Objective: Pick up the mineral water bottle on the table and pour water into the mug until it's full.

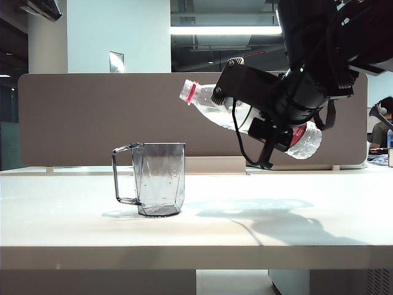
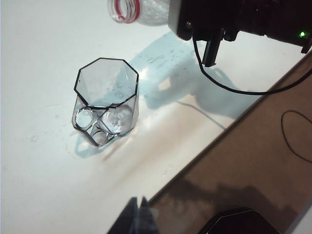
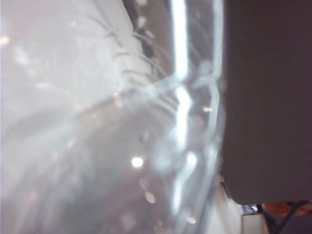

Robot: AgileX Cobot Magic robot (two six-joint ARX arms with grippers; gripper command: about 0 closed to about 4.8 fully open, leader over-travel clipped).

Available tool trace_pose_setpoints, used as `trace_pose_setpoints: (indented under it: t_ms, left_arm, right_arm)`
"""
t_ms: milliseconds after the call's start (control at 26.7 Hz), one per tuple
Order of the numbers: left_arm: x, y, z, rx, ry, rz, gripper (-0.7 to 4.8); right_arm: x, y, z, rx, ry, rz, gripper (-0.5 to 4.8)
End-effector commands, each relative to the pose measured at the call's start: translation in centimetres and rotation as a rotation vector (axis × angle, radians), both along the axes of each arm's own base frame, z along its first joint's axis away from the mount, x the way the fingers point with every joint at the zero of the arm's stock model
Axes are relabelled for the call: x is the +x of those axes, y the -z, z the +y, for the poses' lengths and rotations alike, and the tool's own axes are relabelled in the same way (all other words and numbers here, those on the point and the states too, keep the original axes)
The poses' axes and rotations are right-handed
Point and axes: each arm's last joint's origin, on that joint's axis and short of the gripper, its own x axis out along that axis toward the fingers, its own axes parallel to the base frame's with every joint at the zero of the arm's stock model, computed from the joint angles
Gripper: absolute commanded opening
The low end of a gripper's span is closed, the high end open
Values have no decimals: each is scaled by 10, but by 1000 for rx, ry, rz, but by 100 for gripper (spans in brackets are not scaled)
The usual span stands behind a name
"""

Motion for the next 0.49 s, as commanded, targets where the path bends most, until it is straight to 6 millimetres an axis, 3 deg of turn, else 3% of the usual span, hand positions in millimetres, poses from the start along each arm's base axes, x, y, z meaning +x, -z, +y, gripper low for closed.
trace_pose_setpoints:
  t_ms: [37, 487]
  left_arm:
    - [0, -2, 0, -6, 6, -11, -5]
    - [0, -2, 0, -6, 6, -11, -5]
  right_arm:
    - [2, -13, 2, -20, -2, -81, 167]
    - [9, -28, 3, -231, 66, -138, 167]
